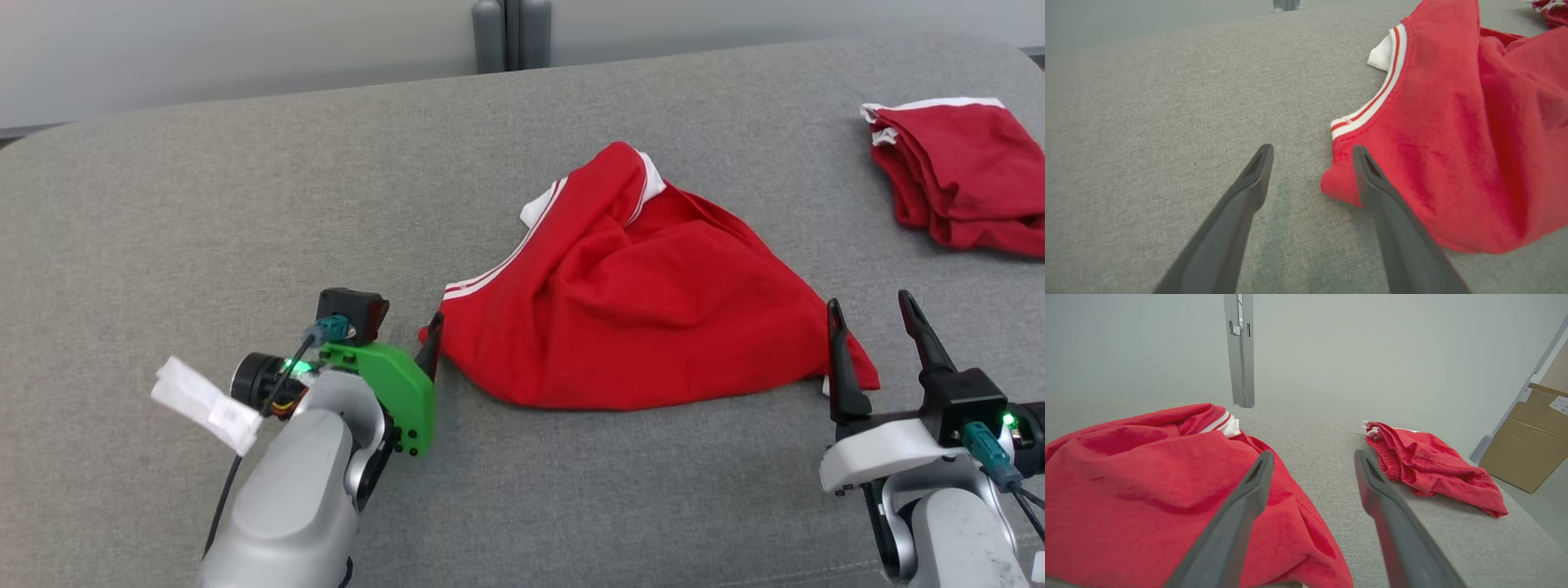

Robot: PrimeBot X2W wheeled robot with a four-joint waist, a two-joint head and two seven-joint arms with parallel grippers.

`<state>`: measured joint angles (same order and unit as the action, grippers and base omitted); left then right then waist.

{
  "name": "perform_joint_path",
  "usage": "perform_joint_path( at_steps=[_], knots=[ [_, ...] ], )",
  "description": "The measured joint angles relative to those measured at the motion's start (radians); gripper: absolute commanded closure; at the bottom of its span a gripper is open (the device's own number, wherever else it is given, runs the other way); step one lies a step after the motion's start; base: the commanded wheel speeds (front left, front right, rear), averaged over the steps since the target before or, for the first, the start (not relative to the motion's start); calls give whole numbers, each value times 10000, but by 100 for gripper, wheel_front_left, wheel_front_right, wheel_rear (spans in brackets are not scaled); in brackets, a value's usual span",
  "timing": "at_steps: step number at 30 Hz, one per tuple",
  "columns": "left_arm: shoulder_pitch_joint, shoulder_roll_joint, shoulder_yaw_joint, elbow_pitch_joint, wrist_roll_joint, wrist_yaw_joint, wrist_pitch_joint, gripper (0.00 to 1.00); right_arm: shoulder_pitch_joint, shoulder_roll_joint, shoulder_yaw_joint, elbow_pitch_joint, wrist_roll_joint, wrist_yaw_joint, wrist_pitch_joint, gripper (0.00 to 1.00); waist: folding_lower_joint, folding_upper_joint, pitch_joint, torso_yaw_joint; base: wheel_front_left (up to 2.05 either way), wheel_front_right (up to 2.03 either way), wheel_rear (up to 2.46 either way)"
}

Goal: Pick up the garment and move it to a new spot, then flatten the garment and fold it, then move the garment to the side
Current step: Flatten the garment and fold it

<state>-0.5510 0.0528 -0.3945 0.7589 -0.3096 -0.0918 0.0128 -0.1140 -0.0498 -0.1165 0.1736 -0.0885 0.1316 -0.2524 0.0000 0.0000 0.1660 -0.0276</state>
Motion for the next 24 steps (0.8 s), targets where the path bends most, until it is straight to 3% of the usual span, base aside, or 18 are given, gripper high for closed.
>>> perform_joint_path(
  at_steps=[6, 15, 17, 18, 19, 20, 24],
  knots=[
    [-1116, -31, -431, 1444, -301, -140, 1101, 0, -370, 2, 215, 123, 63, 0, -36, 0, 0, 0, 469, -371, 0, 0, 0],
    [-1766, -25, -1317, 1837, -1034, -316, 1179, 0, -411, -2, -19, 295, 61, 0, -59, 0, 0, 0, 837, -839, 0, 0, 0],
    [-1783, -25, -1570, 1841, -1168, -318, 1183, 6, -411, -2, -29, 309, 63, 0, -61, 0, 0, 0, 827, -849, 0, 0, 0],
    [-1791, -25, -1668, 1852, -1198, -320, 1195, 58, -414, 0, -21, 314, 63, 0, -63, 0, 0, 0, 818, -851, 0, 0, 0],
    [-1813, -21, -1797, 1873, -1198, -324, 1191, 71, -422, 0, -8, 328, 65, 0, -88, 0, 0, 0, 809, -855, 0, 0, 0],
    [-1834, -33, -1927, 1889, -1212, -330, 966, 100, -453, 0, 6, 353, 92, 0, -90, 0, 0, 0, 793, -854, 0, 0, 0],
    [-1838, -36, -2165, 1866, -1254, -215, -13, 100, -438, 2, -176, 337, 100, 0, -92, 0, 0, 0, 691, -718, 0, 0, 0]
  ],
)
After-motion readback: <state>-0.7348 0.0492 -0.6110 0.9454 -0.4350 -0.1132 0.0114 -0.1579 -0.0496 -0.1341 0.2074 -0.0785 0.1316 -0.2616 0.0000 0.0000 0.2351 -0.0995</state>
